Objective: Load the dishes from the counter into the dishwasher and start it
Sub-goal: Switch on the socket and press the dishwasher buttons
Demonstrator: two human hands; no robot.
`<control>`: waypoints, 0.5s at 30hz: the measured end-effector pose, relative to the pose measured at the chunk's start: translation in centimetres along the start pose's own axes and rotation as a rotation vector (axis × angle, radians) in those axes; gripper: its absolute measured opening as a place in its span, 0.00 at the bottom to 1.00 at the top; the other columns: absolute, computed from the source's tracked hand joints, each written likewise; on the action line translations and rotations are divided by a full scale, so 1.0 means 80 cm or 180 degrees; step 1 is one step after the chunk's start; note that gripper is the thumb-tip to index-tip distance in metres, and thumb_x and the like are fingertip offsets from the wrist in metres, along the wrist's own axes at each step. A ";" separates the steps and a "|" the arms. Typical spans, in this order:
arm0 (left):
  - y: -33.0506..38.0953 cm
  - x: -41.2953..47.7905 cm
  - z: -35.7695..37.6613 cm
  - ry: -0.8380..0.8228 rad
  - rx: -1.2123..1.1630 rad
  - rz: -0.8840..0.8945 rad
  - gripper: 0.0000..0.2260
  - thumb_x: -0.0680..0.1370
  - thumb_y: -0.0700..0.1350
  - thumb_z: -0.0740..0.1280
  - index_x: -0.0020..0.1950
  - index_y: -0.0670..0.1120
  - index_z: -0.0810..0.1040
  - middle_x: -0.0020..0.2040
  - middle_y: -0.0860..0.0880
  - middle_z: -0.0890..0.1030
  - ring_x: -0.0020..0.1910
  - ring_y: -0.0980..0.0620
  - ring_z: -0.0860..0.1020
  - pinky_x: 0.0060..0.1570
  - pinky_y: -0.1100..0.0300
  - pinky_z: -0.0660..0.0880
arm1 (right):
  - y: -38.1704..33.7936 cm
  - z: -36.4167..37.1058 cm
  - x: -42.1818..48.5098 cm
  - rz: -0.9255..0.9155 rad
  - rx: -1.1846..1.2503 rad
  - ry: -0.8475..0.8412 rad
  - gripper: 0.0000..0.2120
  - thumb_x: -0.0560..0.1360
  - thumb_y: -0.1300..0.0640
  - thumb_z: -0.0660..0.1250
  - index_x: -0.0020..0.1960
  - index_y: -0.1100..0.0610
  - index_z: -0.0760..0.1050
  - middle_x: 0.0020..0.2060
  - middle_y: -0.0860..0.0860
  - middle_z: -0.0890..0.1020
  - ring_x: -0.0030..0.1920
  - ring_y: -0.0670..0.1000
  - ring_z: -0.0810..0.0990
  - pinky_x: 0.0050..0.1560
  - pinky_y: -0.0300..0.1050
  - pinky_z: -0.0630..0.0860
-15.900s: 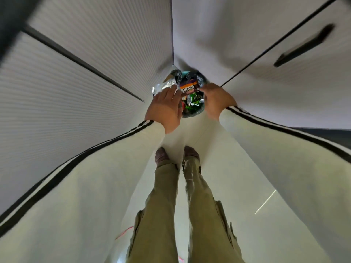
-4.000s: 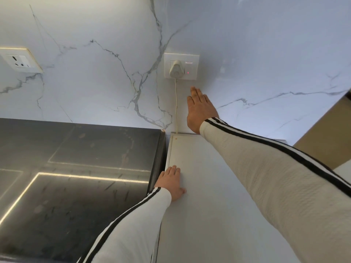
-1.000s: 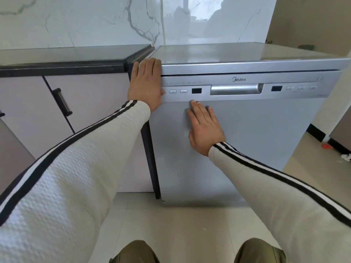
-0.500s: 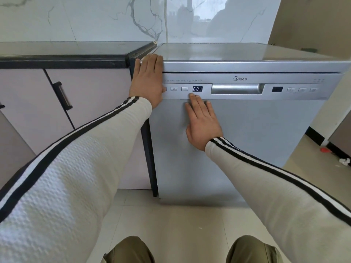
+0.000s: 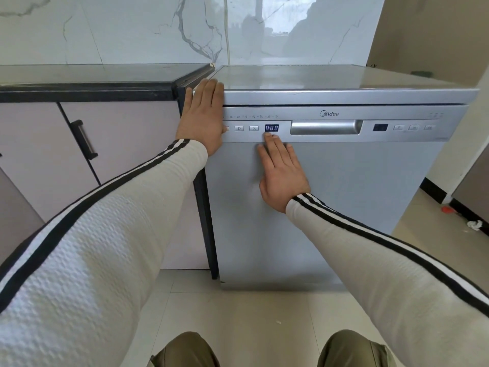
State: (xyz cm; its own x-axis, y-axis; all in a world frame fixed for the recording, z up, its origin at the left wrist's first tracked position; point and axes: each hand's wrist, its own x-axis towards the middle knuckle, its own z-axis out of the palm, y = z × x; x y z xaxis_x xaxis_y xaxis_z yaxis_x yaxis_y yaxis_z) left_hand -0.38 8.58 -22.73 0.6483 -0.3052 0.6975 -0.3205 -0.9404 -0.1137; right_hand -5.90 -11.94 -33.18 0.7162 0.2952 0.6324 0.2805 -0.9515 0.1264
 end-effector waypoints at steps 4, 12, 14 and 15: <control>0.004 0.000 0.000 -0.0053 0.0043 -0.0041 0.40 0.76 0.46 0.71 0.80 0.39 0.51 0.79 0.41 0.56 0.79 0.40 0.51 0.77 0.41 0.45 | 0.001 -0.001 -0.004 0.0000 -0.0005 -0.0006 0.38 0.69 0.58 0.62 0.78 0.62 0.58 0.79 0.58 0.53 0.79 0.58 0.51 0.77 0.58 0.51; 0.014 -0.003 -0.001 -0.0054 0.0076 -0.0145 0.39 0.78 0.46 0.68 0.80 0.38 0.48 0.81 0.40 0.50 0.80 0.40 0.47 0.78 0.46 0.43 | 0.004 0.004 -0.015 0.0073 0.0014 -0.0042 0.38 0.70 0.58 0.60 0.79 0.63 0.55 0.79 0.58 0.53 0.79 0.58 0.52 0.77 0.58 0.52; 0.014 -0.003 -0.002 -0.0076 0.0039 -0.0139 0.39 0.78 0.45 0.68 0.80 0.38 0.48 0.81 0.39 0.50 0.80 0.40 0.47 0.78 0.47 0.44 | 0.007 0.005 -0.018 0.0080 0.0021 -0.0062 0.38 0.70 0.58 0.60 0.78 0.63 0.55 0.79 0.59 0.54 0.79 0.58 0.52 0.77 0.58 0.52; 0.014 -0.003 -0.002 -0.0090 0.0034 -0.0133 0.39 0.78 0.45 0.68 0.80 0.38 0.48 0.81 0.39 0.50 0.80 0.40 0.47 0.78 0.47 0.44 | 0.008 0.006 -0.019 0.0086 0.0026 -0.0075 0.38 0.70 0.58 0.60 0.78 0.63 0.55 0.79 0.59 0.54 0.79 0.58 0.52 0.77 0.58 0.52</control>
State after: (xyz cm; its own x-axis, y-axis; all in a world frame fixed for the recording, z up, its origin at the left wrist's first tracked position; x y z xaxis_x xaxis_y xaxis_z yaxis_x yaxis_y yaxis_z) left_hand -1.02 7.67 -22.92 0.6804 -0.2698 0.6814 -0.2854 -0.9539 -0.0927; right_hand -6.53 -12.97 -34.41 0.7384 0.2715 0.6173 0.2660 -0.9584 0.1033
